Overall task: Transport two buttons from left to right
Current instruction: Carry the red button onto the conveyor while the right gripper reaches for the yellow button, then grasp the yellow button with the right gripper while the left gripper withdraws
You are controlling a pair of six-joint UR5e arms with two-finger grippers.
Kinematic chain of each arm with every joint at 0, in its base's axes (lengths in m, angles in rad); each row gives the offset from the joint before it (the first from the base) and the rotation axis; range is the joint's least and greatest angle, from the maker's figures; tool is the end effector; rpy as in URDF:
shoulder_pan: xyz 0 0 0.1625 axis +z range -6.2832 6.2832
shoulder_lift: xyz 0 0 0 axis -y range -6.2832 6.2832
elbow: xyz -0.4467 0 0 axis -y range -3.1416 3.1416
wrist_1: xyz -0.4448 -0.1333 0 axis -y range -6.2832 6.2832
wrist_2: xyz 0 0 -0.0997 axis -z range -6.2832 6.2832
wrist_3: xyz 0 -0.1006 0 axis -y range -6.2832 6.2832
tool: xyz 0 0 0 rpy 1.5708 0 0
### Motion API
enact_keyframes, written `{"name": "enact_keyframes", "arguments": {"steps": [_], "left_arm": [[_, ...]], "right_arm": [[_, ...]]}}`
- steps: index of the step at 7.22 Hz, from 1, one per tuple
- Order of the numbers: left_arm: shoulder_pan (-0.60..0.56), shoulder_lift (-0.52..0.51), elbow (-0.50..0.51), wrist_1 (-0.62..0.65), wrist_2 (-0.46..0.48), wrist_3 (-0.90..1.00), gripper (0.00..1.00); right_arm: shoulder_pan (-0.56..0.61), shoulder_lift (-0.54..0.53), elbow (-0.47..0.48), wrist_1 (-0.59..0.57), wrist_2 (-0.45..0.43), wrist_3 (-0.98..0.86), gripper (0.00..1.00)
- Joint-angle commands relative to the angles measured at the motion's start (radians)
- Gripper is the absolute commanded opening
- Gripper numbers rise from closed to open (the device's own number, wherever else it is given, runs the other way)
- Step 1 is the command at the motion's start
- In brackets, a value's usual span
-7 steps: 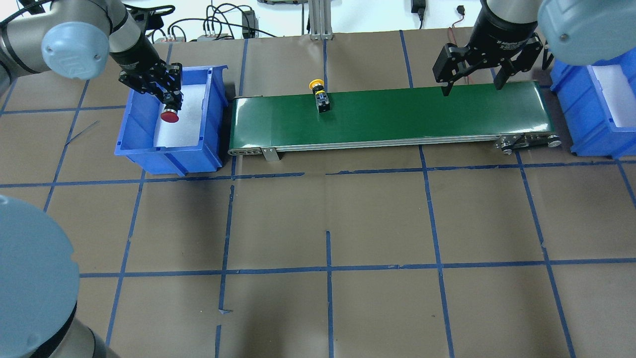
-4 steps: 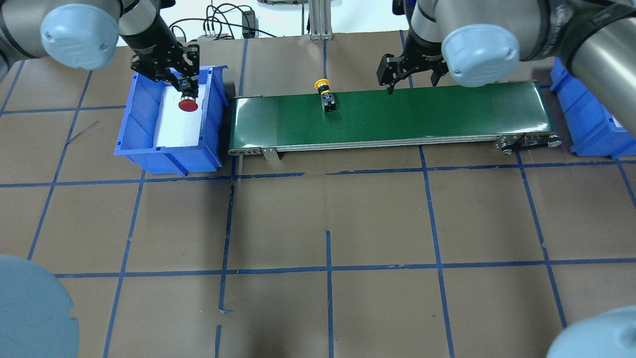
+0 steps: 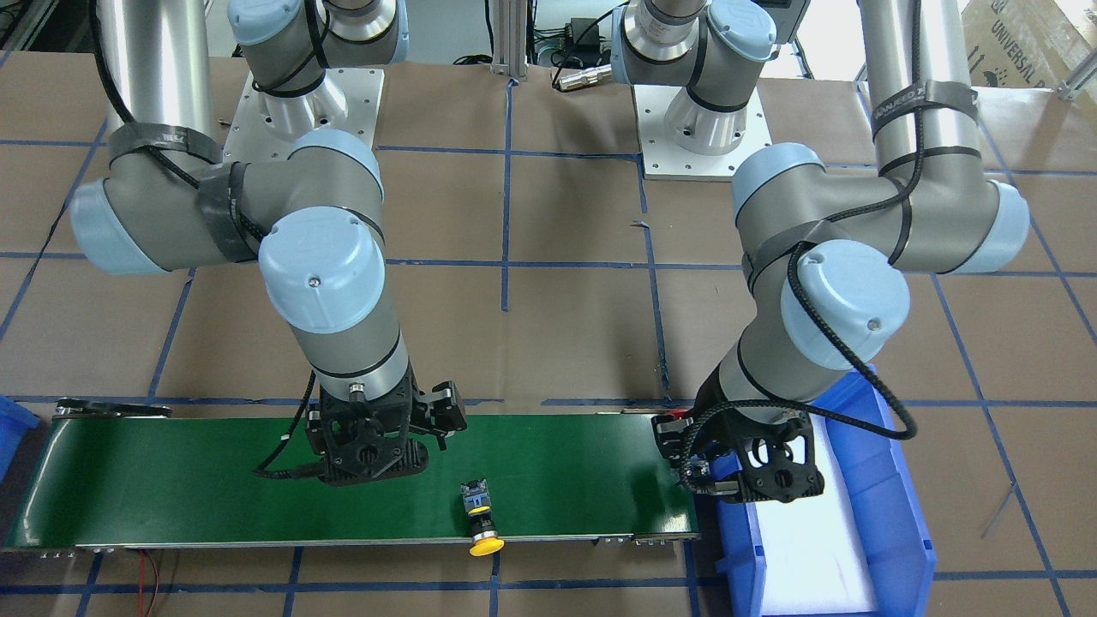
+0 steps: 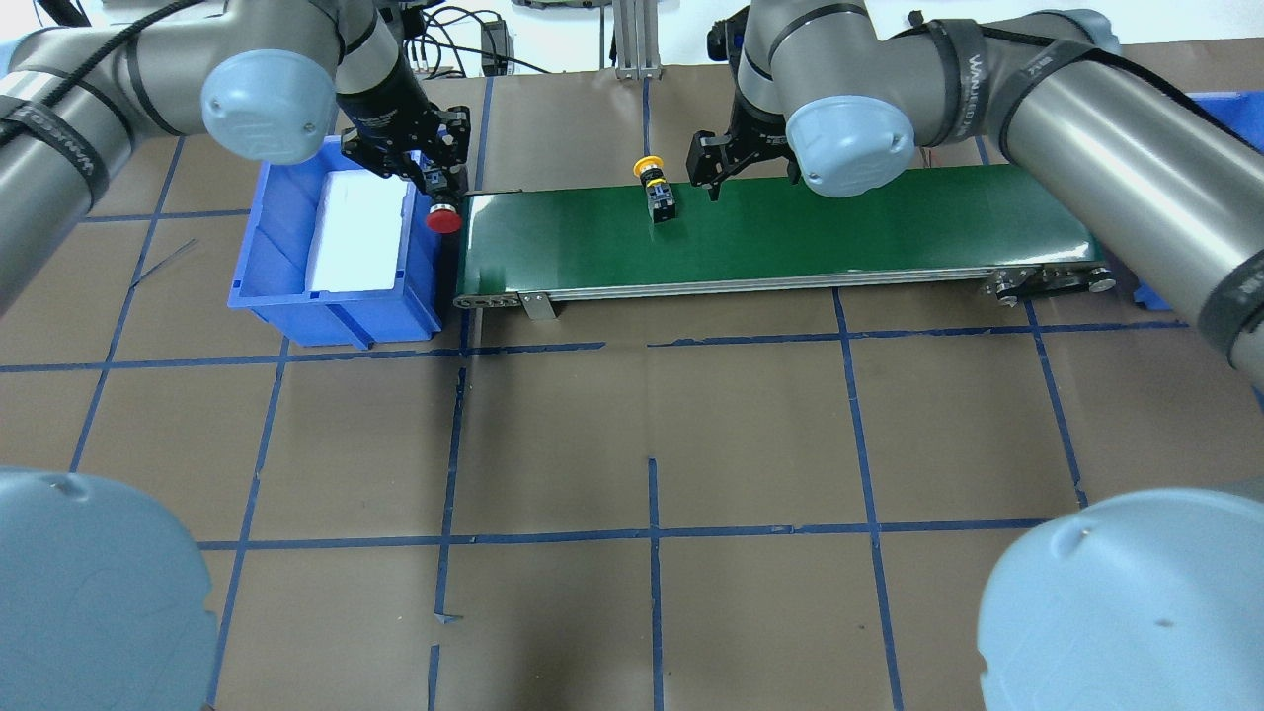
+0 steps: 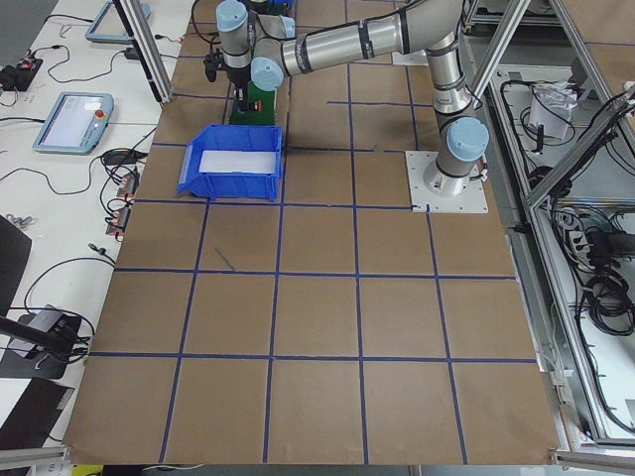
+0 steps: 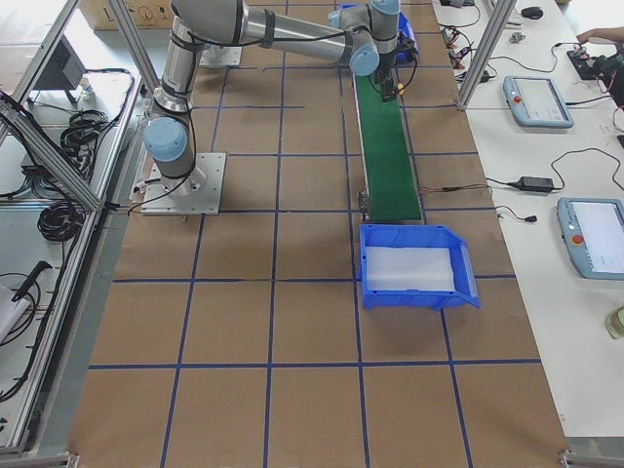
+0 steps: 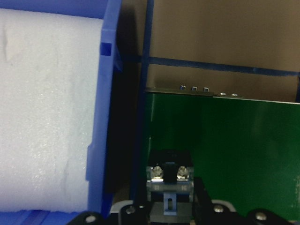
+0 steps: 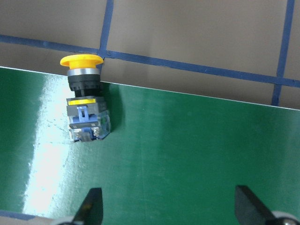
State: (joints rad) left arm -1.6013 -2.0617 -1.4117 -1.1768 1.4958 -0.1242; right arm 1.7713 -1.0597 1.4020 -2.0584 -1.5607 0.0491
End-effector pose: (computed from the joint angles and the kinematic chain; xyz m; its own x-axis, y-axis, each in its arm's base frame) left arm -0.1632 -0.7322 0.3176 -0.9927 -0.0888 0.0819 -0.0933 0.9943 -0.0524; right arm 0.2811 -0.7089 0.3177 -0.9881 -0.1528 -0.0171 -0.1487 0.9783 -0.1441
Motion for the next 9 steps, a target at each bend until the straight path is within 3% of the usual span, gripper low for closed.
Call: {"name": "enact_keyframes", "arguments": {"steps": [1, 2, 6, 9], "left_arm": [[-0.019, -0.038, -0.007, 0.040, 0.004, -0.012, 0.39], [-0.017, -0.046, -0.007, 0.043, 0.006, -0.002, 0.99], [0.026, -0.029, 0.045, 0.025, 0.006, 0.047, 1.00], [0.067, 0.017, 0.140, -0.113, 0.035, 0.130, 1.00]], "right_arm": [[0.016, 0.030, -0.024, -0.005, 0.030, 0.066, 1.00], [0.016, 0.044, -0.024, -0.026, 0.030, 0.066, 1.00], [0.016, 0.099, -0.047, -0.078, 0.031, 0.078, 1.00], [0.016, 0.127, -0.084, -0.084, 0.030, 0.077, 1.00]]}}
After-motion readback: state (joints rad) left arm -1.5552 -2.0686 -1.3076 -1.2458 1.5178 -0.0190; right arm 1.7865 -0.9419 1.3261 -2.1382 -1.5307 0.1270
